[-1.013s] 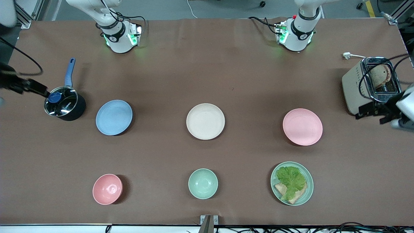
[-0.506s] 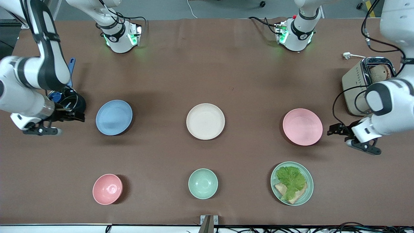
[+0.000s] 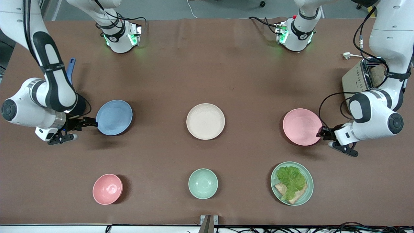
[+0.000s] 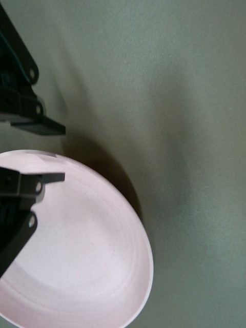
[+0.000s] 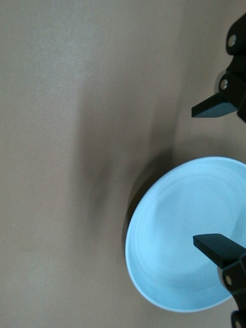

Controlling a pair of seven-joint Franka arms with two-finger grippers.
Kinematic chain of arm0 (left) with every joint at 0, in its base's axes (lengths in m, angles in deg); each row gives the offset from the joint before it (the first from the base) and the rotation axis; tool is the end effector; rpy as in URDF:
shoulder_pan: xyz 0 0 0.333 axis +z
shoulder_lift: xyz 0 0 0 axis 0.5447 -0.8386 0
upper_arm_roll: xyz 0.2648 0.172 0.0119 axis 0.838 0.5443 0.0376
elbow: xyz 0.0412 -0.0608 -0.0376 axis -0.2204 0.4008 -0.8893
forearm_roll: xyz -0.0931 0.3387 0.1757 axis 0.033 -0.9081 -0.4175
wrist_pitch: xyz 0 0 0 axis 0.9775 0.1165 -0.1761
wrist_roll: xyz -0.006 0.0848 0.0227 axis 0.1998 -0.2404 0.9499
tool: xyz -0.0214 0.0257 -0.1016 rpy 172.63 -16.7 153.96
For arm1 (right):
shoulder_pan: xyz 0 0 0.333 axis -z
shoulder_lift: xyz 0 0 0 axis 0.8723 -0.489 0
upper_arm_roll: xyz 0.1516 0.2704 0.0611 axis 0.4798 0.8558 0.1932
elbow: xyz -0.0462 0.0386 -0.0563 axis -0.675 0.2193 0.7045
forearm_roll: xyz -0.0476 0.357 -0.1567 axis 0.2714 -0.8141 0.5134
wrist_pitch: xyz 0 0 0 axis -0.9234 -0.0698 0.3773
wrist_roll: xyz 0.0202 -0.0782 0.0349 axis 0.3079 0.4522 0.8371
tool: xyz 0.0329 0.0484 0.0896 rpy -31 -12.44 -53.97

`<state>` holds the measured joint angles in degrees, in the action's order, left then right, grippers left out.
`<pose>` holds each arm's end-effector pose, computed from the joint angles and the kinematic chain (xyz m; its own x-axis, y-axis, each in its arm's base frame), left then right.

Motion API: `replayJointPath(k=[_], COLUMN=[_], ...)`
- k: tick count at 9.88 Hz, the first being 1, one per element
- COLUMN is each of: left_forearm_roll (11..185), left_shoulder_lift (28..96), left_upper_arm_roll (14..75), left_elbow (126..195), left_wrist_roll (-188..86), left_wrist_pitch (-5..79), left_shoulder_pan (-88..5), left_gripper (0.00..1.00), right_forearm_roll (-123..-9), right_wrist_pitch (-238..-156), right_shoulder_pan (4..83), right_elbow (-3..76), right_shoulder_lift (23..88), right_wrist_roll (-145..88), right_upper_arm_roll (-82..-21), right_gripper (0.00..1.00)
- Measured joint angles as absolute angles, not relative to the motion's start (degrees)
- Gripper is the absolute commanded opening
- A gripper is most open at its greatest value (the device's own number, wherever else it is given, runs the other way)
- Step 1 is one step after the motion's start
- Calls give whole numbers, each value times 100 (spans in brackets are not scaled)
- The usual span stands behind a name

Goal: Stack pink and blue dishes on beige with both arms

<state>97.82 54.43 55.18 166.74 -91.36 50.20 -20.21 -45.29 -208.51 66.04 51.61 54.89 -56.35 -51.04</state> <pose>0.6263 0.0564 0.2001 0.9259 -0.3760 -0.0363 -0.3584 -0.9049 0.2294 0.5823 -0.0971 0.2394 0.9729 0.2163 -0.0813 0.1921 -0.9527 -0.2354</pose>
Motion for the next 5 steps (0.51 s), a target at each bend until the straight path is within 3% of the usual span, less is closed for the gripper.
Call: replayJointPath(k=[2,5], left_forearm_roll=[9782,9784], left_shoulder_lift=[5399,5505], left_upper_arm_roll=[5518,5363], left_elbow=[16675,16516], left_wrist_roll=[-9138,-9159], left_wrist_pitch=[5020,4987], left_shoulder_pan=[-2020,-1995], left_gripper=[0,0], right_forearm_roll=[-4695,-5074], right_wrist_pitch=[-21045,-21324], right_shoulder_pan=[6699,6698], right_elbow=[5215,5554], right_shoulder_lift=[5331,5273], right_wrist_roll=[-5977,-6362], right_upper_arm_roll=[-5106,-5096], right_gripper=[91,68])
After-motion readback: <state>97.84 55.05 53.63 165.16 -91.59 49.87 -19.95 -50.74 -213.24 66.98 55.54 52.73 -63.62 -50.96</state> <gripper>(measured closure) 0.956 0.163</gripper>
